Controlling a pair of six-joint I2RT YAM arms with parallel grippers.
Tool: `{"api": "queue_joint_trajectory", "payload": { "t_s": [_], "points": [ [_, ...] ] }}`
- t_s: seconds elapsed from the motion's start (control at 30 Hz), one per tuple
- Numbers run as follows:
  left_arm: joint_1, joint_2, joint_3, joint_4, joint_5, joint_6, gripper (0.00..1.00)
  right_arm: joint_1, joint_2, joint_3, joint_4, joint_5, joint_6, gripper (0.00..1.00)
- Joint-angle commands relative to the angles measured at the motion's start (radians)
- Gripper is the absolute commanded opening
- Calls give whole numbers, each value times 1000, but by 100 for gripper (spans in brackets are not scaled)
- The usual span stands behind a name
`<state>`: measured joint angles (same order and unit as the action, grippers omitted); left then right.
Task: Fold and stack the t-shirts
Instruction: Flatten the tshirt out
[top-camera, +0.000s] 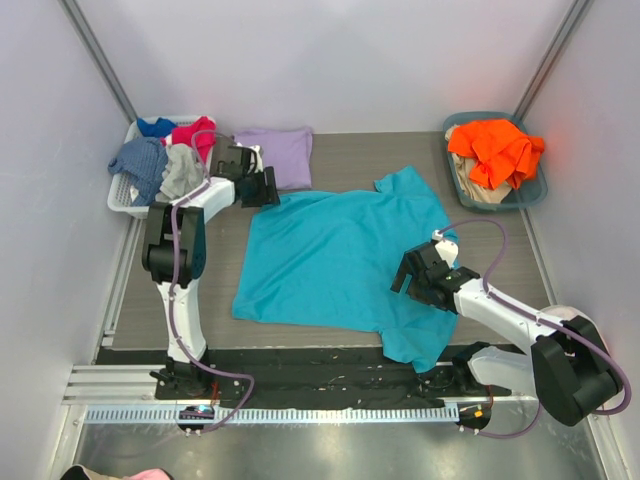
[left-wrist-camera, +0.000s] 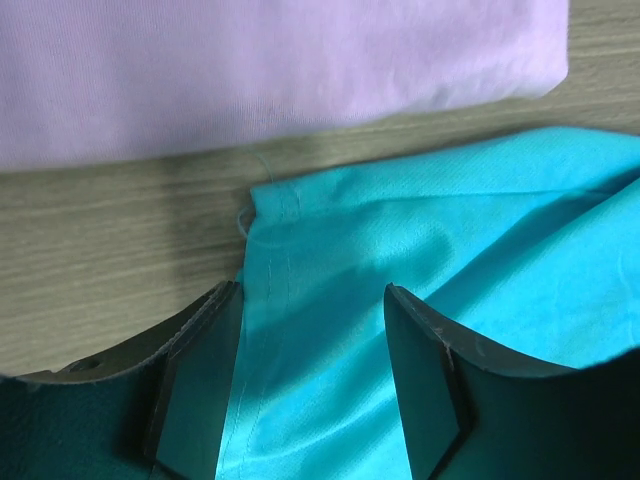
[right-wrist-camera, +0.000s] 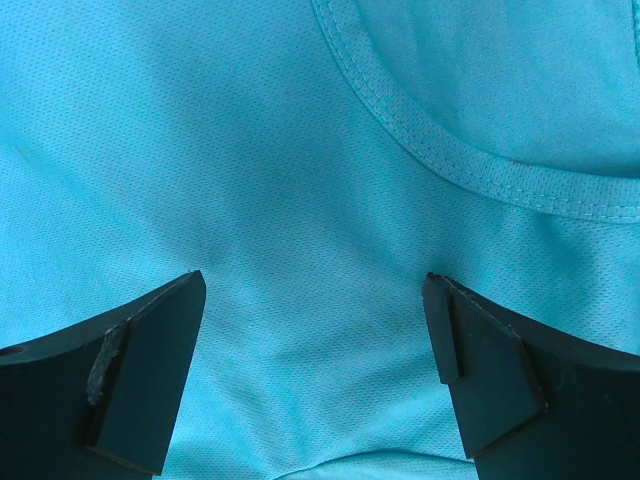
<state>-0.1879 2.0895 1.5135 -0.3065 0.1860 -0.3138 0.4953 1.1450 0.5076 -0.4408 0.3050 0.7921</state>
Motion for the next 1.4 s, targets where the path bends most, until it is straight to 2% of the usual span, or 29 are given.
{"api": "queue_joint_trajectory", "payload": {
  "t_s": [0.0, 0.53, 0.97, 1.2, 1.27, 1.3, 1.33, 1.37],
  "points": [
    [-4, 17, 50, 38, 3, 24, 63, 3, 9, -23, -29, -23, 16, 100],
    [5, 49, 109, 32, -43, 25, 58, 3, 15, -21, -27, -27, 15, 100],
    [8, 64, 102, 26, -40, 25, 41, 5, 10, -24, -27, -30, 13, 100],
    [8, 52, 57, 35, -34, 25, 40, 5, 13, -24, -26, -29, 13, 100],
    [8, 58, 59, 37, -34, 25, 35, 5, 13, -23, -24, -30, 13, 100],
    [8, 61, 66, 37, -34, 24, 28, 3, 13, -24, -24, -30, 13, 100],
    [10, 63, 70, 32, -34, 22, 14, 5, 13, -24, -24, -30, 13, 100],
    [10, 66, 73, 30, -36, 21, 8, 3, 12, -24, -24, -30, 13, 100]
  ]
}}
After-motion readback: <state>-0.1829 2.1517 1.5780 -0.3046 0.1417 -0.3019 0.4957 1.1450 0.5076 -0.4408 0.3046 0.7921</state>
